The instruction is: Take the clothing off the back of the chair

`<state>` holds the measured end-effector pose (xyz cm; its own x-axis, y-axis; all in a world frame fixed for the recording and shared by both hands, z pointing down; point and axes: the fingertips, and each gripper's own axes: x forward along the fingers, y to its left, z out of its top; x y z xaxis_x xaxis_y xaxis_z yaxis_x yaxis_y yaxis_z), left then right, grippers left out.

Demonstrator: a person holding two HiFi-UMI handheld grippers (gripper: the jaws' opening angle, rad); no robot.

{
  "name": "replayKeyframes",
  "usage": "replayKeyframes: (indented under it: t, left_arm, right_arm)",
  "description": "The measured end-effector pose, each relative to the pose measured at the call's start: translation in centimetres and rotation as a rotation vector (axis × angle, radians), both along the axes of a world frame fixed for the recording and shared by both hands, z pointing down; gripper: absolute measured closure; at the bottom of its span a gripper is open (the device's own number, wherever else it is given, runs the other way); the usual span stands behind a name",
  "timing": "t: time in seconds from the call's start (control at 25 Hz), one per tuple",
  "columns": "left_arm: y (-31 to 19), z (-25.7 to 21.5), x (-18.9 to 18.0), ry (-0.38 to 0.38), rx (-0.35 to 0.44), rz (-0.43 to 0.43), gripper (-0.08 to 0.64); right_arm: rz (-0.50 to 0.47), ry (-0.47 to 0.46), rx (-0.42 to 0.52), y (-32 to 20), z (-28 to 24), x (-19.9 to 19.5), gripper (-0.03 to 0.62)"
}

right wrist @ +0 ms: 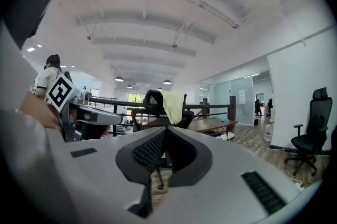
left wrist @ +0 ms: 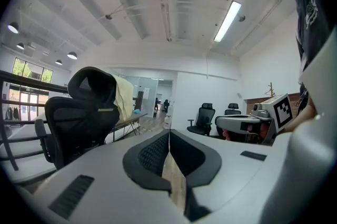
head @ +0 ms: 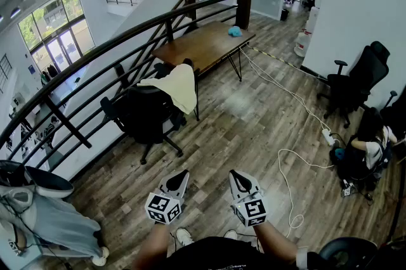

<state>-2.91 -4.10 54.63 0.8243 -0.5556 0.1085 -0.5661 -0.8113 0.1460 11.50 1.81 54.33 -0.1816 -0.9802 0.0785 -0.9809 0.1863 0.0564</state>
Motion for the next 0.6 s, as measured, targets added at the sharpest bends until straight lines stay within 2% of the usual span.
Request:
replayKeyframes:
  t: [0.44,0.6]
  left_arm:
    - [-0.5,0.1,-2.4,-0.029,0.016,0.001,0.546]
    - [-0.4,-0.1,-3.4,-0.031,0.015,0.009,0.546]
  right_arm:
    - [-0.015,-0.023,0.005,-0.8,-1.3,-3.1,0.571]
    - [-0.034,-0.081,0.014,-0.8,-1.3,-4.5,0.571]
